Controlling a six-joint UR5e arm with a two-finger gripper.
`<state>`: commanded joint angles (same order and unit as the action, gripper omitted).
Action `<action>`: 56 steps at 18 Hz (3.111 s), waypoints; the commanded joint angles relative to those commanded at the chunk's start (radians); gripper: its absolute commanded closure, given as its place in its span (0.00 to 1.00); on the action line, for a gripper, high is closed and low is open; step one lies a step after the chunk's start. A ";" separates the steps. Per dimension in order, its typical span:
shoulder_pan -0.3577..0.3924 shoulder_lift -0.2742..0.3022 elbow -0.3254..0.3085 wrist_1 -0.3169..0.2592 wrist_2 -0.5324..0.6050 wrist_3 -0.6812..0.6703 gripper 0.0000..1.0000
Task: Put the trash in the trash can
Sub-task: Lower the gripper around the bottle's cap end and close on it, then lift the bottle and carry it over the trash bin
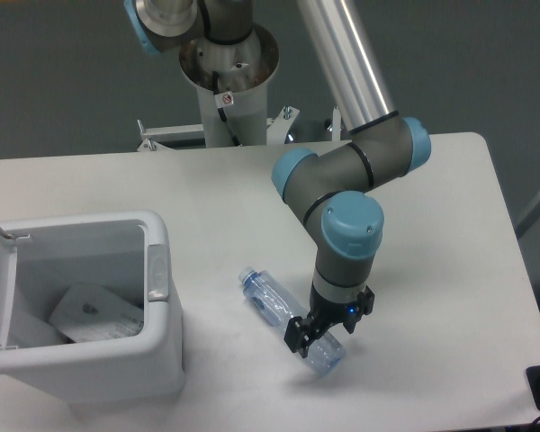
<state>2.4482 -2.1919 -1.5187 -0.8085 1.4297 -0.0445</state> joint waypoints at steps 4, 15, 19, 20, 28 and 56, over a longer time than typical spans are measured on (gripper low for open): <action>0.000 -0.023 0.014 0.005 0.015 -0.002 0.00; -0.005 -0.066 0.021 0.009 0.028 0.000 0.10; -0.005 -0.065 0.014 0.011 0.026 0.002 0.30; -0.005 -0.063 0.014 0.012 0.026 0.003 0.30; -0.005 -0.046 0.008 0.011 0.026 0.006 0.36; -0.148 0.351 0.284 0.078 -0.411 0.140 0.42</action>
<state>2.2999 -1.8408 -1.2348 -0.7303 1.0186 0.0951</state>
